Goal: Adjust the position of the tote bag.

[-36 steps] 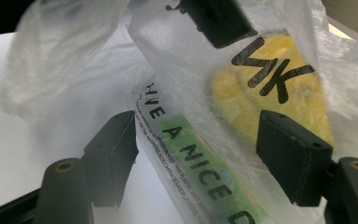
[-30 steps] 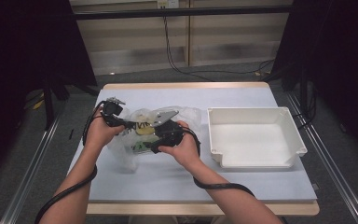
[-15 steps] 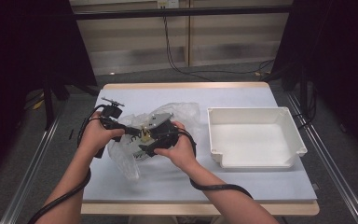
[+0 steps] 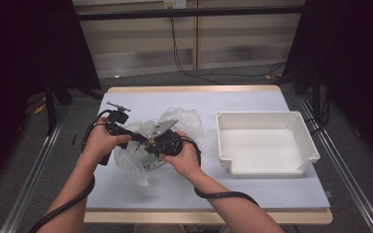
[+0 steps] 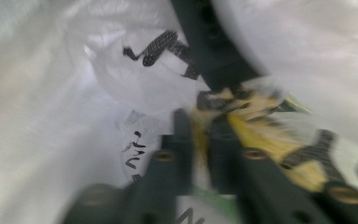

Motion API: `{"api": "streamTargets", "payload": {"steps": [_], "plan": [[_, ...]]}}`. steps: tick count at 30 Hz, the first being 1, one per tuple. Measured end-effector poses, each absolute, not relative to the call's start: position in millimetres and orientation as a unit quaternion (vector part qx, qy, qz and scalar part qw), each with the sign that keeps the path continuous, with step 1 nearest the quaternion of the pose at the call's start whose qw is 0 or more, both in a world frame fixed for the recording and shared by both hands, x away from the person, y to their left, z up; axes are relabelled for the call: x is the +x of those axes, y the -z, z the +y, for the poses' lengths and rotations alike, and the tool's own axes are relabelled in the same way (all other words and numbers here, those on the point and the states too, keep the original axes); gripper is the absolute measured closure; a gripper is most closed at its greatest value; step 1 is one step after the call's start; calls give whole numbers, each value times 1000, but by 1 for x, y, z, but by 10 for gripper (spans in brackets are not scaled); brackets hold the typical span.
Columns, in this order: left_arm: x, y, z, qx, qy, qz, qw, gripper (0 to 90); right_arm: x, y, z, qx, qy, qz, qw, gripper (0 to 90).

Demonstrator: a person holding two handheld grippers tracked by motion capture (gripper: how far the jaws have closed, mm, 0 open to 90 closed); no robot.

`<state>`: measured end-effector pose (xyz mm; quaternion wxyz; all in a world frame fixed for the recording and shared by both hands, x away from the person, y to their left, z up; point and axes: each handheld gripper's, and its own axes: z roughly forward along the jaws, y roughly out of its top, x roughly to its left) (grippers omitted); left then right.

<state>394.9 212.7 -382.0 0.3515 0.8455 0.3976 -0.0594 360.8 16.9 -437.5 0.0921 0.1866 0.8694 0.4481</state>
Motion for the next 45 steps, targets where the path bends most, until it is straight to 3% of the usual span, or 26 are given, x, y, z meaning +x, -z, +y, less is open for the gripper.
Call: {"api": "streamTargets", "payload": {"steps": [10,24,45], "plan": [[403,378,225,832,-5,431,351,900,345,436,5,186,-433,878,87,900],[426,397,232,826,-22,450,338,900,313,460,-5,184,-425,884,66,894],[470,427,237,811,-34,482,330,900,299,473,-7,168,-415,892,54,870]]}}
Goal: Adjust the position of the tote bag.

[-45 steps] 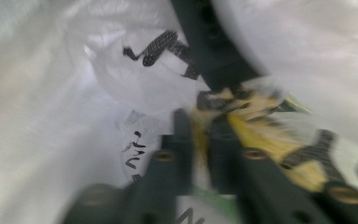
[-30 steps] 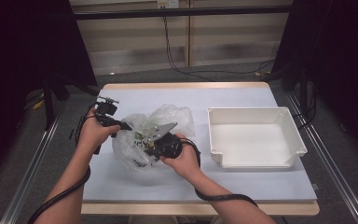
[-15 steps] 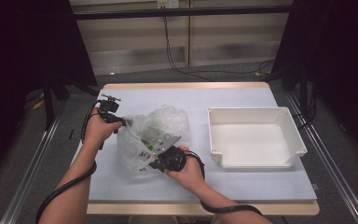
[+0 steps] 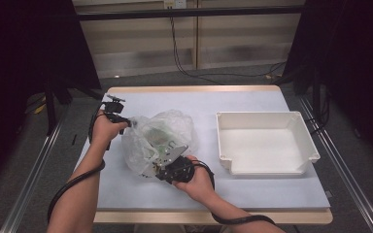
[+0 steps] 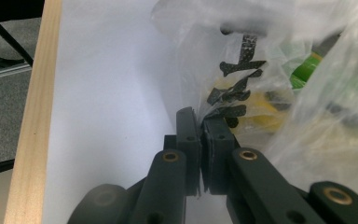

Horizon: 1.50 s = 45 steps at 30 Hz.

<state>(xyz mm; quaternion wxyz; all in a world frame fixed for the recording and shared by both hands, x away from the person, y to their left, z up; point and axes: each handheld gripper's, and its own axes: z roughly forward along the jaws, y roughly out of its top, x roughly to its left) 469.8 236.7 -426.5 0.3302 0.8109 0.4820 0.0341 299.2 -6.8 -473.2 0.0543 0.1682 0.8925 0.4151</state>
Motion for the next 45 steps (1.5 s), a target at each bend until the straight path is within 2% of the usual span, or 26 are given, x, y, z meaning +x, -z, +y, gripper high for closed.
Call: {"api": "streamTargets", "payload": {"steps": [8,18,25,36,43,44,45], "plan": [[484,430,238,814,-44,481,323,900,298,473,-9,163,-411,895,60,869],[493,434,241,798,-51,499,332,900,295,471,-8,163,-414,895,47,863],[503,433,241,810,-48,488,323,900,295,475,-10,168,-410,896,32,863],[523,430,244,805,-74,497,314,900,294,475,-13,169,-408,897,25,872],[519,428,241,797,-46,508,324,900,293,475,-13,173,-407,897,22,878],[516,427,238,791,-47,512,331,887,293,475,-12,174,-406,897,24,878],[513,424,239,797,-51,505,329,833,293,475,-12,177,-405,897,25,878]]}}
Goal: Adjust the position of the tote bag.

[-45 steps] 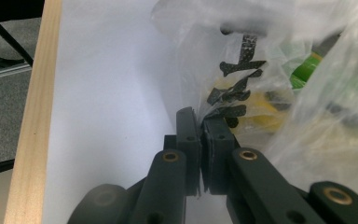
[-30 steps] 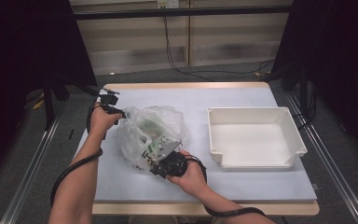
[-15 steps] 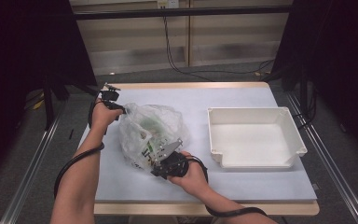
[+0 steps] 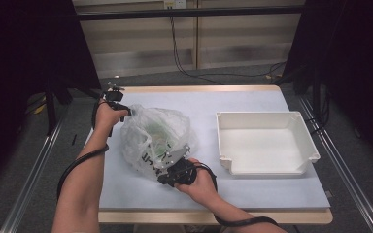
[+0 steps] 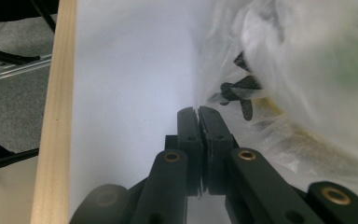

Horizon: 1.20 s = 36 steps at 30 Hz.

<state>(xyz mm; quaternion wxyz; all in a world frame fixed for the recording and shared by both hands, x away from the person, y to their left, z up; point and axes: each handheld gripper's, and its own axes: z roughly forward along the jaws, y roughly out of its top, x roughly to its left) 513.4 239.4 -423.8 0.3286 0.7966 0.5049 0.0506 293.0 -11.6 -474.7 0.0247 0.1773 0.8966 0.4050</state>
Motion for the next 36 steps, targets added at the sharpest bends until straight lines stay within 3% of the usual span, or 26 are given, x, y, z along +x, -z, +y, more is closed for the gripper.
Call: {"api": "streamTargets", "payload": {"steps": [2,8,11,17,21,25,26,31,33,36], "plan": [[506,419,241,791,-54,505,342,734,293,476,-11,174,-407,896,27,877],[486,404,248,792,-58,500,346,584,294,475,-13,179,-412,893,22,900],[479,401,251,795,-60,500,339,410,295,473,-15,191,-413,890,27,900],[463,396,258,792,-64,498,347,279,296,464,-20,196,-417,887,41,868],[456,399,260,790,-63,500,349,294,295,457,-21,207,-421,882,51,773],[451,404,259,793,-60,496,348,345,295,452,-19,211,-425,878,57,661],[451,405,259,796,-55,493,346,401,295,451,-17,213,-428,876,57,622],[450,413,256,801,-48,492,337,434,299,448,-14,217,-427,874,81,499],[451,415,257,809,-48,484,330,471,302,447,-14,222,-425,873,86,412],[451,419,258,810,-48,484,329,507,305,443,-15,230,-431,868,89,390]]}}
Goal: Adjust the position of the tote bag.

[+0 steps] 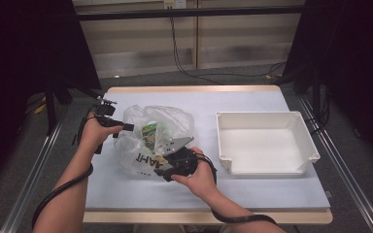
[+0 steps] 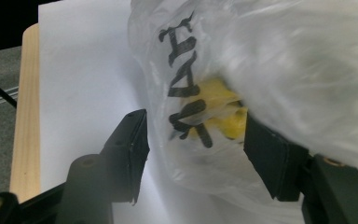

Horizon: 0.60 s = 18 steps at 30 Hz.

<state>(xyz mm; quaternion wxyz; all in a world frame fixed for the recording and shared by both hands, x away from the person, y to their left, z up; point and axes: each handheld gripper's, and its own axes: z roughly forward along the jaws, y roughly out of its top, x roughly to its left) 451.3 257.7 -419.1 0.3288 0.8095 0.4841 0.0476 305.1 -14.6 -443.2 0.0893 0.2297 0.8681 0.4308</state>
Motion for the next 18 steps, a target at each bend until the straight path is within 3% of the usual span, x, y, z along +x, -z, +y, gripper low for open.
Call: {"api": "streamTargets", "payload": {"steps": [13,18], "plan": [[449,421,254,805,-36,488,335,583,309,432,-13,232,-434,865,94,276],[448,422,255,812,-35,483,326,596,312,426,-4,219,-445,864,91,270]]}}
